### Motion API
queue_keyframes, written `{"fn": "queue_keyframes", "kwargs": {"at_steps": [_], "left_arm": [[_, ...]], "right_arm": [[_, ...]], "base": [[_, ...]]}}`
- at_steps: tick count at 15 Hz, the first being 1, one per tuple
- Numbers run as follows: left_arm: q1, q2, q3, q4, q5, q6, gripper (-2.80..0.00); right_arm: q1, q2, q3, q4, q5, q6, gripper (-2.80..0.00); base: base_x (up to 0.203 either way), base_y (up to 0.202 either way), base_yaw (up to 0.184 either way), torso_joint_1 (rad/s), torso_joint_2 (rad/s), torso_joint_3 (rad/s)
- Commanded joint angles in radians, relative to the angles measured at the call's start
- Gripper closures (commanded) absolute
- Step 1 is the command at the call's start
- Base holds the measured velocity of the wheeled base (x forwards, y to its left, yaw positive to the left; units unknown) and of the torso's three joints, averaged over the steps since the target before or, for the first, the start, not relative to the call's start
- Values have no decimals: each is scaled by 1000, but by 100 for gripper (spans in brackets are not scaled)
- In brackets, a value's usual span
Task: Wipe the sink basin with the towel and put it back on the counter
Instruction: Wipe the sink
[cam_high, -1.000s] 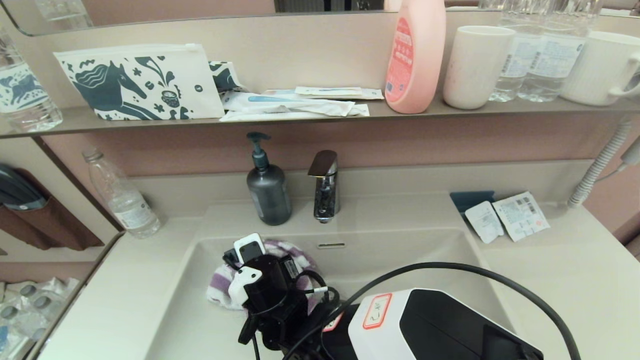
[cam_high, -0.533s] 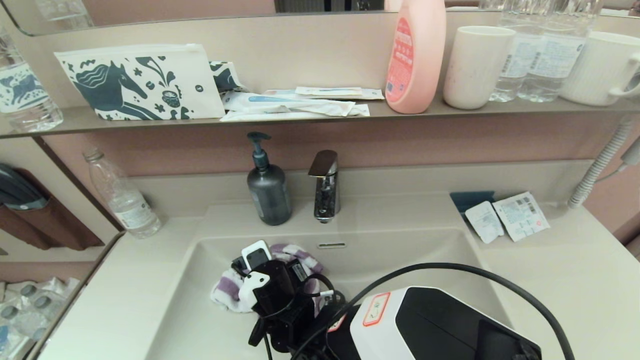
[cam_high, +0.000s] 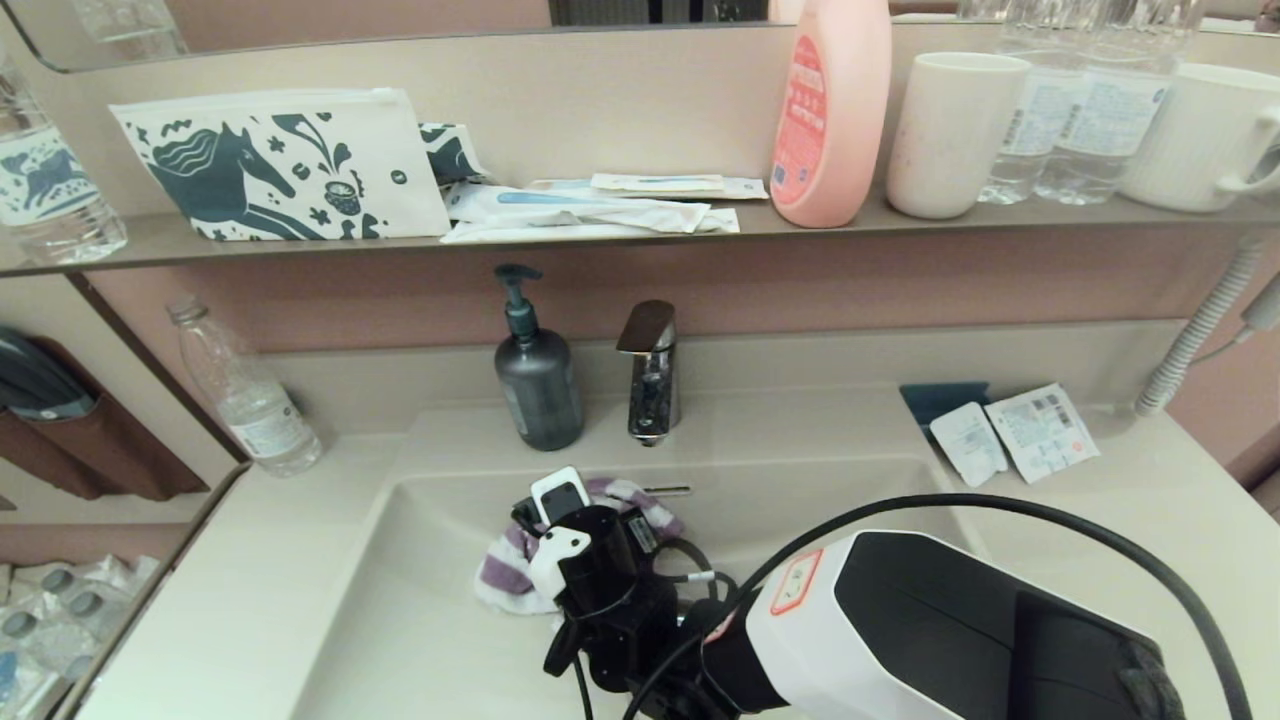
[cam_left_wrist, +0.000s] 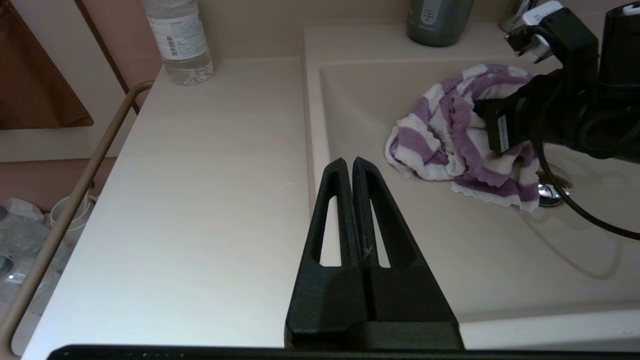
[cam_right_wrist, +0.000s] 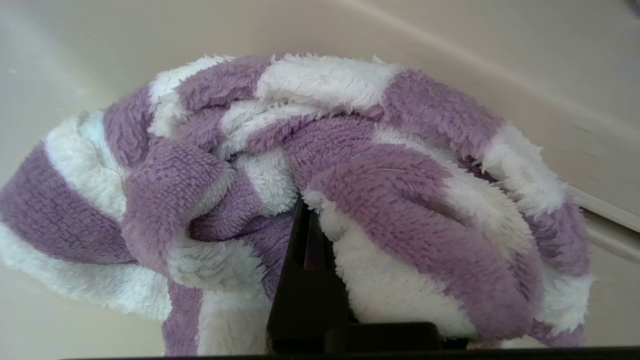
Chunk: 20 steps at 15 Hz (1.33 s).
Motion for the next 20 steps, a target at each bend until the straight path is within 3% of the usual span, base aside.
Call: {"fn": "queue_keyframes", "kwargs": {"at_steps": [1, 14, 20], "left_arm": [[0, 1, 0, 0, 0, 0, 0], [0, 1, 0, 0, 0, 0, 0], [0, 1, 0, 0, 0, 0, 0]], "right_arm": [[-6, -44, 58, -17, -4, -1, 0], [-123, -106, 346, -211, -6, -10, 0], [-202, -133, 495, -362, -5, -78, 0]], "base": [[0, 0, 0, 0, 0, 0], [0, 0, 0, 0, 0, 0], [0, 0, 0, 0, 0, 0]]}}
